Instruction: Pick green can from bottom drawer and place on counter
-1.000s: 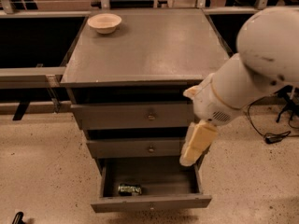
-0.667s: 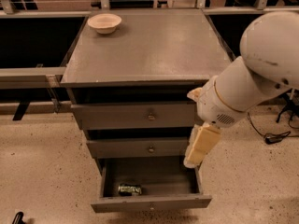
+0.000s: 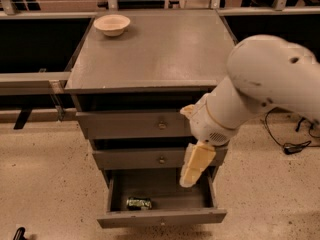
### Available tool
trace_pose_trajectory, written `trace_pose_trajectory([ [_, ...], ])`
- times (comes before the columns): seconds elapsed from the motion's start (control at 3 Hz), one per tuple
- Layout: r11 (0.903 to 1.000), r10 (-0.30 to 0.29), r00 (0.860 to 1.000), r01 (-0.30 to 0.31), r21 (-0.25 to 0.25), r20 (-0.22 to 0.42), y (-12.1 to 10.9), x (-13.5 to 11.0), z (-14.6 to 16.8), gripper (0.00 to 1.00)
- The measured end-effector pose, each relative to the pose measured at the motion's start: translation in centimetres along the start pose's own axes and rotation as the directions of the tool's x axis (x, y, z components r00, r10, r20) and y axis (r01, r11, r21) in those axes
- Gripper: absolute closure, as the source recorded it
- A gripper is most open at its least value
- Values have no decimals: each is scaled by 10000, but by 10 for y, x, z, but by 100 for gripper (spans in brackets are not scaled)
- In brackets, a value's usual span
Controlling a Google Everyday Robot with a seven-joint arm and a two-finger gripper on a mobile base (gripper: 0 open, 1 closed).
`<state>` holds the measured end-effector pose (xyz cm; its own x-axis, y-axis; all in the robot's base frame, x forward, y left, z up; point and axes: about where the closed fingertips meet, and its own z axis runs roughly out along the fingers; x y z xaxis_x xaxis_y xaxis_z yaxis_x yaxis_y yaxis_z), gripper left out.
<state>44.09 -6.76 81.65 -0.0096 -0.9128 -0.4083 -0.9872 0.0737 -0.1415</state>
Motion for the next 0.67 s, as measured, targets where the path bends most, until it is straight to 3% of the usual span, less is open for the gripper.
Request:
trace_pose_trajectory([
  [0.33, 9976, -581, 9976, 566, 405, 374, 10, -22, 64, 0],
  [0.67, 9956, -556, 9973, 518, 777, 487, 0, -25, 58, 0],
])
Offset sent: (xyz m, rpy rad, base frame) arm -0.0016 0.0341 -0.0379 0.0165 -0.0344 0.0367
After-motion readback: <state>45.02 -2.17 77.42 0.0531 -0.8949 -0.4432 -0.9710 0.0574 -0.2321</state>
